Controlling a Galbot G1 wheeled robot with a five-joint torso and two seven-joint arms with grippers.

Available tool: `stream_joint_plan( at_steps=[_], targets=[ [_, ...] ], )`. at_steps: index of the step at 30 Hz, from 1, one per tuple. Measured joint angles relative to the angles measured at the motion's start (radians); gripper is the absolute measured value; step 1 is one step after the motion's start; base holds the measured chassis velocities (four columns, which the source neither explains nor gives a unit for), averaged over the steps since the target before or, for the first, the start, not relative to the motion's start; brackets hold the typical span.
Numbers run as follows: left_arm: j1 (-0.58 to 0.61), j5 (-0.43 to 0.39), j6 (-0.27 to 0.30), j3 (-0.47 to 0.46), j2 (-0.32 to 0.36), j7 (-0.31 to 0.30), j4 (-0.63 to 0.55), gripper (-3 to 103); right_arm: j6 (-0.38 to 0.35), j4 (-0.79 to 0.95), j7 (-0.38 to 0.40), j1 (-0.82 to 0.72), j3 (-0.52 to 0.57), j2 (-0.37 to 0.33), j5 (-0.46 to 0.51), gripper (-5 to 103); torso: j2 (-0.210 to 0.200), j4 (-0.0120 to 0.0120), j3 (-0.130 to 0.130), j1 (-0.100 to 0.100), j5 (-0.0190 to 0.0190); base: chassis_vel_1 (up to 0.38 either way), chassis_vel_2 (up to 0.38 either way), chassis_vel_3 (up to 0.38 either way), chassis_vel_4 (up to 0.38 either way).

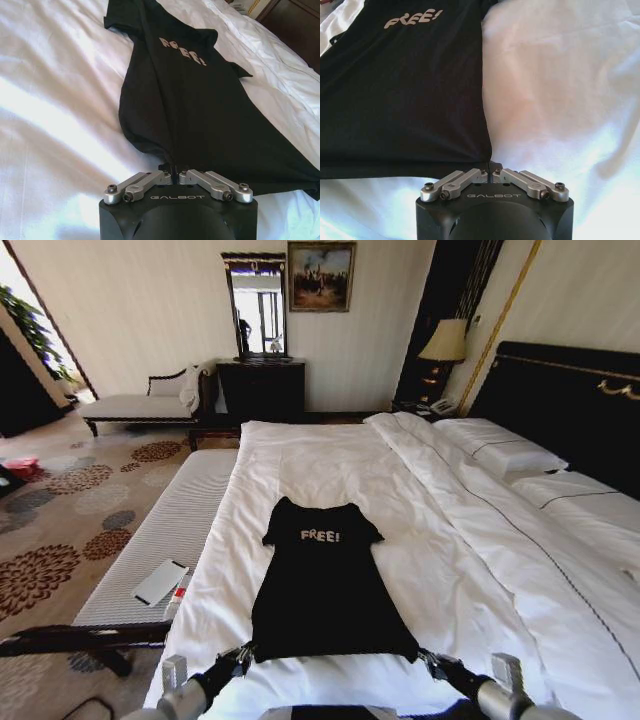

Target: Fold the clothes on the bed.

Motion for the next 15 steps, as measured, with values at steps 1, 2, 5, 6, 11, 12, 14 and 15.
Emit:
stream_joint_plan(
  at_steps=[1,2,5,6,11,12,14,15],
  targets=[
    [0.0,0.0,0.0,0.0,0.0,0.0,0.0,2,0.0,0.0,0.0,0.0,0.0,0.0,0.0,0,0.0,0.0,0.0,0.0,0.0,0.0,0.0,0.0,0.0],
    [-0.002,0.006,0.0,0.008,-0.003,-0.003,0.0,2,0.001,-0.003,0.002,0.006,-0.007,0.003,-0.002,0,0.0,0.0,0.0,0.0,0.0,0.0,0.0,0.0,0.0],
    [-0.005,0.023,-0.001,0.021,-0.006,-0.02,0.002,7,0.004,-0.004,0.005,0.007,-0.009,0.012,-0.004,9,0.0,0.0,0.0,0.0,0.0,0.0,0.0,0.0,0.0],
    [-0.005,0.023,-0.001,0.021,-0.006,-0.02,0.002,7,0.004,-0.004,0.005,0.007,-0.009,0.012,-0.004,9,0.0,0.0,0.0,0.0,0.0,0.0,0.0,0.0,0.0],
    [-0.007,0.046,-0.005,0.017,-0.011,-0.037,0.001,24,0.007,0.014,0.006,-0.007,0.008,0.02,-0.004,31,0.0,0.0,0.0,0.0,-0.0001,0.0,0.0,0.0,0.0],
    [-0.006,0.05,-0.005,0.014,-0.012,-0.04,-0.002,28,0.007,0.02,0.007,-0.009,0.011,0.021,-0.004,31,0.0,0.0,0.0,0.0,-0.0001,0.0,0.0,0.0,0.0],
    [-0.003,0.059,-0.006,0.01,-0.012,-0.043,-0.006,40,0.007,0.029,0.008,-0.012,0.014,0.024,-0.004,41,0.0,0.0,0.0,0.0,0.0,0.0,0.0,0.0,0.0],
    [-0.003,0.059,-0.006,0.01,-0.012,-0.043,-0.006,40,0.007,0.029,0.008,-0.012,0.014,0.024,-0.004,41,0.0,0.0,0.0,0.0,0.0,0.0,0.0,0.0,0.0]
  ],
)
